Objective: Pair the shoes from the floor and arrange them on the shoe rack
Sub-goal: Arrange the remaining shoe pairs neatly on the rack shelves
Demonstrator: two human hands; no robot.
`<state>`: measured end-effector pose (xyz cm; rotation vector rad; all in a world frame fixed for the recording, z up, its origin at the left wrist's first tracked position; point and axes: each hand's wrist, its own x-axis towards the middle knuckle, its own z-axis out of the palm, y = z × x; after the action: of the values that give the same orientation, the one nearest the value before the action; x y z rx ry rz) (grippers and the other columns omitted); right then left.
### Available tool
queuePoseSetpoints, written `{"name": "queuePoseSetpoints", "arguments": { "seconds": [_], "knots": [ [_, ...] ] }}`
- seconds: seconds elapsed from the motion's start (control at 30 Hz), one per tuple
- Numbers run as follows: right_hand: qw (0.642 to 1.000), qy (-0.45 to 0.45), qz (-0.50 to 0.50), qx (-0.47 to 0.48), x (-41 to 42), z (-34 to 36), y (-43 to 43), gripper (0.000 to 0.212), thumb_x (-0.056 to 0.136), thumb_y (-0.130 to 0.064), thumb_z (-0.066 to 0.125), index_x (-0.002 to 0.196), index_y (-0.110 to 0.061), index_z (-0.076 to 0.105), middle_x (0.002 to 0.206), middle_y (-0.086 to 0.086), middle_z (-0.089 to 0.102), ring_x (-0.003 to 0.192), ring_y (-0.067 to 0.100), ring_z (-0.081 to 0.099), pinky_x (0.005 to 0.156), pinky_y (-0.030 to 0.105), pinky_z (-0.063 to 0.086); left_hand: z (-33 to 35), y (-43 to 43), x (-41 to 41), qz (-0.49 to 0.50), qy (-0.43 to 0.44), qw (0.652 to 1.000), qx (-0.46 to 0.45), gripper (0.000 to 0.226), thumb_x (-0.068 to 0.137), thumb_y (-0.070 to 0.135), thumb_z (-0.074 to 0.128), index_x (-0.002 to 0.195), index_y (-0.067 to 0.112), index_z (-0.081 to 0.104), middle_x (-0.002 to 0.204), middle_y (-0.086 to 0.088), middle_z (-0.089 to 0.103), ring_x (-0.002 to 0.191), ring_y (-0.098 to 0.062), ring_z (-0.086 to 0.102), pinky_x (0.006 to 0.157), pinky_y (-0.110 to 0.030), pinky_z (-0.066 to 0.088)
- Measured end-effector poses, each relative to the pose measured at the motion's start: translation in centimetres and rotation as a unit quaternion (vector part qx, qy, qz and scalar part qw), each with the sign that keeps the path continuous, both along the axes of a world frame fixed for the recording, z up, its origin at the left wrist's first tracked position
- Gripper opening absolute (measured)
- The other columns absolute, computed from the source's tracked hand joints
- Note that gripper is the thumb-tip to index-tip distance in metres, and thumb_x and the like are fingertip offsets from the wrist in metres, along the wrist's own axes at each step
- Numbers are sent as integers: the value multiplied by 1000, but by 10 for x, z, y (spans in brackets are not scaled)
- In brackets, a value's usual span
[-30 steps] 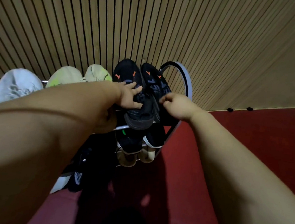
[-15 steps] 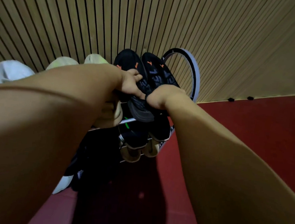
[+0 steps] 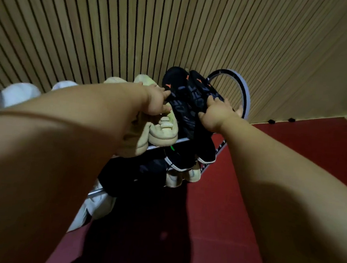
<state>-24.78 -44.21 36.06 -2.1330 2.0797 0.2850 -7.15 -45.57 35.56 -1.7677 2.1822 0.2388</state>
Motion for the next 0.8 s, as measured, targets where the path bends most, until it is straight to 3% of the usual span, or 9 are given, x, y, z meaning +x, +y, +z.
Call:
{"name": "queuePoseSetpoints", "arguments": {
  "seconds": [0.17,0.27,0.33,0.4,0.47,0.67,0.8],
  "knots": [
    [1000,-20,-4,11,1,3,14,60,101,-37,33,152,-26,2,160,0,1,146,27,-6,114,57,-3,8,16,8,-2,40,999,-18,63,101,43,26,151,17,-2,159,-4,0,146,-28,0,117,-50,5],
    [999,-9,45,2,4,1,5,62,100,-30,35,152,-18,3,160,4,5,147,25,0,118,46,-1,9,13,9,0,59,998,-30,62,101,39,27,151,17,-2,159,-4,-3,146,-28,-4,116,-49,3],
    [998,-34,58,18,7,-4,-3,64,99,-26,39,152,-12,5,158,10,12,145,27,13,119,41,11,8,4,1,4,64,997,-45,60,102,34,29,151,17,-2,159,-5,-4,145,-28,-6,116,-47,2],
    [996,-56,54,31,4,-11,-13,63,96,-20,41,151,-13,12,152,14,30,137,31,33,111,38,31,4,-15,-13,15,61,996,-61,60,102,29,30,151,16,-2,159,-5,-6,145,-27,-7,117,-46,2],
    [995,-38,84,22,-5,-16,-23,61,93,-18,42,150,-18,20,147,12,40,130,29,42,103,34,39,1,-38,-31,23,62,995,-73,59,102,27,29,151,15,-3,159,-4,-7,145,-26,-8,117,-46,1],
    [983,20,180,-24,-16,-19,-43,43,90,-21,43,132,-19,52,133,8,55,124,28,48,106,38,34,-26,-94,-62,28,23,999,-35,54,104,26,22,150,9,1,159,-8,-1,146,-25,0,116,-38,3],
    [979,24,194,-57,-12,-27,-47,41,91,-26,42,130,-20,53,128,7,57,121,28,49,104,41,27,-37,-108,-49,43,7,999,-7,52,101,21,30,150,11,15,158,-11,11,145,-26,13,118,-36,12]
  ]
}}
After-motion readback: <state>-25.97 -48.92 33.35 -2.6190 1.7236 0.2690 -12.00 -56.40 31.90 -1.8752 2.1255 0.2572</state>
